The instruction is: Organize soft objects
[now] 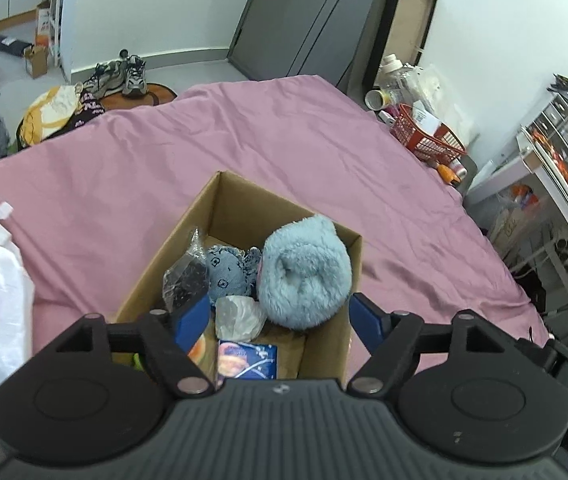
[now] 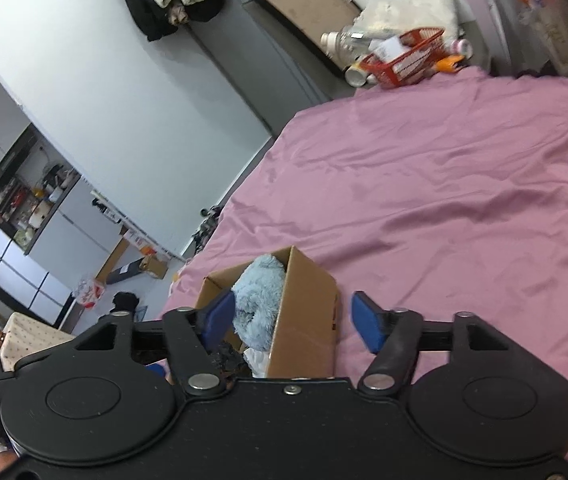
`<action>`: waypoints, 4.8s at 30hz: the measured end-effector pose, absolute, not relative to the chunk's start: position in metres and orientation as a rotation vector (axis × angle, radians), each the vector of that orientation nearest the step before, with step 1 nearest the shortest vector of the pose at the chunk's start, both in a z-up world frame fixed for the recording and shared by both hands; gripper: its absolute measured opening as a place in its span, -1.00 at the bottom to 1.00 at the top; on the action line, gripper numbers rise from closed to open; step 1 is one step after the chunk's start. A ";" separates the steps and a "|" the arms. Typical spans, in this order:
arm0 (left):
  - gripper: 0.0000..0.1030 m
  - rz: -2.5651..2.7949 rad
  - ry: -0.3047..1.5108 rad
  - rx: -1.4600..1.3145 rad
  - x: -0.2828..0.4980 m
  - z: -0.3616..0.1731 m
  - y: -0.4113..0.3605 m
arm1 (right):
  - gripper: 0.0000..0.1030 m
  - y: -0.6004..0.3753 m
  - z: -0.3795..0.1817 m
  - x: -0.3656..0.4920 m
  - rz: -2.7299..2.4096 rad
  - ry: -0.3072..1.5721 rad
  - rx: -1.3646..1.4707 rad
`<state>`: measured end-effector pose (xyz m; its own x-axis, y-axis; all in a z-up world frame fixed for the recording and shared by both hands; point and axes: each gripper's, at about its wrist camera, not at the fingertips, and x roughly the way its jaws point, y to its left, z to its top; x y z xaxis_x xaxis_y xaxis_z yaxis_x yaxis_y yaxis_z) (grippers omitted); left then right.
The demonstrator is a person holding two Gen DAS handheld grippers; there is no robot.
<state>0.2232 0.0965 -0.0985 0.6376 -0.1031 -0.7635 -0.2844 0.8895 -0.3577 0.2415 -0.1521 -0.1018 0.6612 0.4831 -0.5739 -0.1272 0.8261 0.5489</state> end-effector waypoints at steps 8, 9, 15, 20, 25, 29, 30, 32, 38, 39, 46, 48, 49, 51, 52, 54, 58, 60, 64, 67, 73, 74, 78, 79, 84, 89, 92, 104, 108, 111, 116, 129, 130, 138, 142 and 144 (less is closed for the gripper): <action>0.70 0.099 0.929 -0.423 0.197 -0.067 0.092 | 0.82 -0.161 -0.073 0.217 0.324 0.774 0.492; 0.70 0.096 0.939 -0.413 0.194 -0.063 0.092 | 0.89 -0.160 -0.069 0.214 0.324 0.778 0.487; 0.72 0.099 0.926 -0.378 0.171 -0.035 0.094 | 1.00 -0.155 -0.039 0.197 0.320 0.792 0.417; 0.75 0.102 0.886 -0.330 0.150 -0.012 0.091 | 1.00 -0.157 -0.017 0.177 0.358 0.772 0.420; 0.84 0.103 0.849 -0.302 0.129 0.008 0.087 | 1.00 -0.160 0.002 0.155 0.329 0.748 0.392; 0.99 0.100 0.823 -0.267 0.112 0.024 0.081 | 1.00 -0.160 0.013 0.136 0.315 0.743 0.348; 0.99 0.101 0.817 -0.257 0.108 0.027 0.079 | 1.00 -0.160 0.016 0.131 0.319 0.735 0.337; 0.99 0.102 0.807 -0.247 0.099 0.033 0.076 | 1.00 -0.162 0.021 0.121 0.338 0.715 0.320; 0.99 0.111 0.774 -0.208 0.075 0.048 0.067 | 1.00 -0.173 0.031 0.100 0.334 0.682 0.303; 0.99 0.108 0.768 -0.204 0.072 0.050 0.065 | 1.00 -0.175 0.032 0.097 0.330 0.680 0.304; 0.99 0.092 0.749 -0.163 0.051 0.058 0.053 | 1.00 -0.190 0.037 0.080 0.295 0.663 0.279; 0.99 0.068 0.757 -0.168 0.046 0.058 0.052 | 1.00 -0.191 0.039 0.074 0.293 0.659 0.265; 0.99 0.066 0.757 -0.165 0.043 0.059 0.051 | 1.00 -0.191 0.040 0.071 0.292 0.657 0.258; 0.99 0.072 0.749 -0.147 0.038 0.060 0.049 | 1.00 -0.192 0.040 0.067 0.289 0.654 0.247; 0.99 0.073 0.752 -0.142 0.037 0.060 0.049 | 1.00 -0.192 0.040 0.065 0.287 0.656 0.245; 0.99 0.071 0.757 -0.136 0.032 0.060 0.048 | 1.00 -0.193 0.040 0.061 0.278 0.662 0.239; 0.99 0.084 0.759 -0.099 0.025 0.060 0.045 | 1.00 -0.196 0.038 0.054 0.274 0.675 0.231; 0.99 0.085 0.764 -0.090 0.022 0.060 0.044 | 1.00 -0.195 0.038 0.051 0.271 0.685 0.211; 0.99 0.101 0.767 -0.065 0.017 0.060 0.044 | 1.00 -0.190 0.039 0.047 0.269 0.701 0.164; 0.99 0.104 0.767 -0.048 0.014 0.062 0.042 | 1.00 -0.187 0.040 0.044 0.279 0.702 0.154; 0.99 0.123 0.752 -0.018 0.005 0.069 0.042 | 1.00 -0.180 0.045 0.040 0.286 0.695 0.127; 0.99 0.124 0.748 -0.018 0.003 0.070 0.042 | 1.00 -0.179 0.045 0.039 0.284 0.694 0.119; 0.99 0.121 0.743 -0.020 0.001 0.073 0.044 | 1.00 -0.178 0.046 0.038 0.281 0.699 0.112; 0.99 0.121 0.742 -0.022 0.001 0.073 0.045 | 1.00 -0.177 0.046 0.038 0.280 0.700 0.110; 0.99 0.111 0.737 -0.027 -0.001 0.077 0.045 | 1.00 -0.178 0.049 0.038 0.279 0.695 0.118; 0.99 0.110 0.737 -0.032 -0.002 0.078 0.045 | 1.00 -0.180 0.049 0.038 0.272 0.693 0.127; 0.99 0.109 0.735 -0.031 -0.002 0.078 0.045 | 1.00 -0.180 0.048 0.038 0.268 0.695 0.128; 0.99 0.100 0.742 -0.031 -0.001 0.076 0.045 | 1.00 -0.180 0.047 0.038 0.270 0.692 0.130; 0.99 0.093 0.748 -0.043 0.000 0.073 0.045 | 1.00 -0.179 0.044 0.040 0.252 0.702 0.122; 0.99 0.087 0.750 -0.042 0.001 0.069 0.044 | 1.00 -0.180 0.042 0.039 0.248 0.709 0.121; 0.99 0.084 0.755 -0.047 -0.001 0.066 0.043 | 1.00 -0.179 0.042 0.037 0.247 0.703 0.117; 0.99 0.082 0.755 -0.055 0.000 0.066 0.044 | 1.00 -0.181 0.042 0.037 0.242 0.706 0.118; 0.99 0.082 0.755 -0.055 0.000 0.066 0.044 | 1.00 -0.181 0.042 0.038 0.243 0.705 0.118; 0.99 0.082 0.754 -0.056 0.000 0.066 0.045 | 1.00 -0.181 0.041 0.038 0.245 0.707 0.121; 0.99 0.081 0.757 -0.058 0.000 0.066 0.044 | 1.00 -0.181 0.041 0.039 0.244 0.709 0.124; 0.99 0.076 0.759 -0.060 0.000 0.066 0.042 | 1.00 -0.181 0.040 0.040 0.244 0.710 0.125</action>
<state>-0.0003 0.0420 0.0660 0.7232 0.0476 -0.6890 -0.0907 0.9955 -0.0264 0.0396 -0.1808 0.0403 0.7315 0.2628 -0.6292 -0.1786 0.9644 0.1952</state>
